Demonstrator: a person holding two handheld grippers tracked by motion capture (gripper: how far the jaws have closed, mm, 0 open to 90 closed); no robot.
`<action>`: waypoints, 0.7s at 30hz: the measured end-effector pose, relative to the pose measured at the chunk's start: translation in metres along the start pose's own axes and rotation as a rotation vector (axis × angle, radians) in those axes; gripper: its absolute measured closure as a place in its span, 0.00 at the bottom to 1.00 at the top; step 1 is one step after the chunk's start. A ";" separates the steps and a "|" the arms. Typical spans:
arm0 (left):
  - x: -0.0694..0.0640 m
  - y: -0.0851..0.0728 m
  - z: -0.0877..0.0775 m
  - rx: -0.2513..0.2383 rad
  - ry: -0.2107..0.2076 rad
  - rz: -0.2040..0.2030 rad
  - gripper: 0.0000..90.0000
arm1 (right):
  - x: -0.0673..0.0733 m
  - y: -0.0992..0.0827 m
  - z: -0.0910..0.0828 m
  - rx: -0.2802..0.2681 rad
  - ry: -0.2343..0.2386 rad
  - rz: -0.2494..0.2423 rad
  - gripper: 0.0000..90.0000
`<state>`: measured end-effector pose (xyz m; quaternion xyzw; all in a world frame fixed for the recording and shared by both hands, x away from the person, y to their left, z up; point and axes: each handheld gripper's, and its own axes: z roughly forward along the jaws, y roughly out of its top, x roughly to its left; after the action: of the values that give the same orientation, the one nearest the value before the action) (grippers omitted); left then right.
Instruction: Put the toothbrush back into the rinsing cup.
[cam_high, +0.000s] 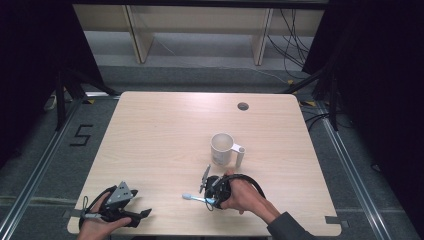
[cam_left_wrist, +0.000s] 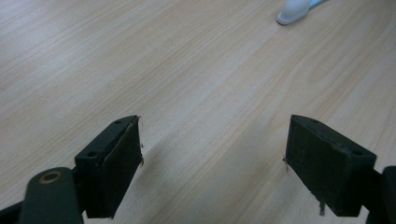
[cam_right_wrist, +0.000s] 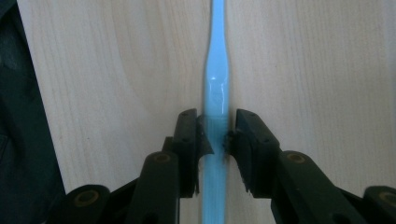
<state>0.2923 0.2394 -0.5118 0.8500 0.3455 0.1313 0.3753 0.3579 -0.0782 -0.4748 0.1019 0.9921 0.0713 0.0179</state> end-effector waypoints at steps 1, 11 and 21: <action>0.000 0.000 0.000 0.000 -0.001 0.000 0.20 | 0.001 0.001 0.000 0.005 0.005 0.013 0.80; 0.001 0.000 0.000 0.008 0.002 0.011 0.20 | -0.001 0.008 0.004 0.057 0.010 -0.042 0.85; 0.001 0.000 -0.001 0.015 0.003 0.019 0.20 | 0.001 0.009 0.003 0.093 0.008 0.010 0.88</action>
<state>0.2928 0.2404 -0.5112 0.8559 0.3390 0.1332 0.3670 0.3589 -0.0684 -0.4765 0.1074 0.9938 0.0257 0.0089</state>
